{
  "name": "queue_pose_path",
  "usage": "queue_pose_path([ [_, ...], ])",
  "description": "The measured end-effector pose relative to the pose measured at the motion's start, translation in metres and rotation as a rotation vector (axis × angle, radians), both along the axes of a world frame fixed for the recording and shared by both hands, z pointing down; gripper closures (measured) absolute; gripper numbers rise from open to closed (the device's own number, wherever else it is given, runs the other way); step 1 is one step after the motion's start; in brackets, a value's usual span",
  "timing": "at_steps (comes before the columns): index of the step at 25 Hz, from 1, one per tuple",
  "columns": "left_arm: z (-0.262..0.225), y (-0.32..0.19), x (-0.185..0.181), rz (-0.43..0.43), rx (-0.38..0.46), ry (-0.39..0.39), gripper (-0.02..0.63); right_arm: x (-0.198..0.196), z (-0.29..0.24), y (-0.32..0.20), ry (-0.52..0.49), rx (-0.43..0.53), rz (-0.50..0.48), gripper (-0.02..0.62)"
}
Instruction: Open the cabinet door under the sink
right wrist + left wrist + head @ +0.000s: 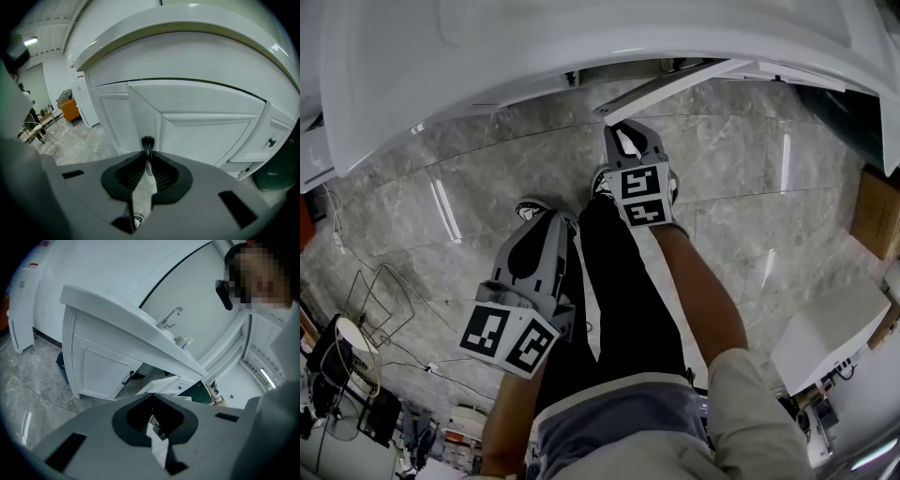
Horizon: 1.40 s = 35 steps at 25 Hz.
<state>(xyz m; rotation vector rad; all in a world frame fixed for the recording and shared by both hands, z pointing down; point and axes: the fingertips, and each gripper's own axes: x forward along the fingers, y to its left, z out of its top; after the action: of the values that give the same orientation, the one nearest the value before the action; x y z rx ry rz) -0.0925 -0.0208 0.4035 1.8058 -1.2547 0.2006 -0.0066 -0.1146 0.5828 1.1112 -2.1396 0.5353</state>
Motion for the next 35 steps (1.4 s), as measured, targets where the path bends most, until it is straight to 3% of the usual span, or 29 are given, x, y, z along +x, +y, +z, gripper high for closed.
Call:
queue_pose_path([
  [35, 0.008, -0.013, 0.011, 0.056, -0.039, -0.011, 0.606, 0.024, 0.000, 0.032, 0.031, 0.000, -0.134, 0.548],
])
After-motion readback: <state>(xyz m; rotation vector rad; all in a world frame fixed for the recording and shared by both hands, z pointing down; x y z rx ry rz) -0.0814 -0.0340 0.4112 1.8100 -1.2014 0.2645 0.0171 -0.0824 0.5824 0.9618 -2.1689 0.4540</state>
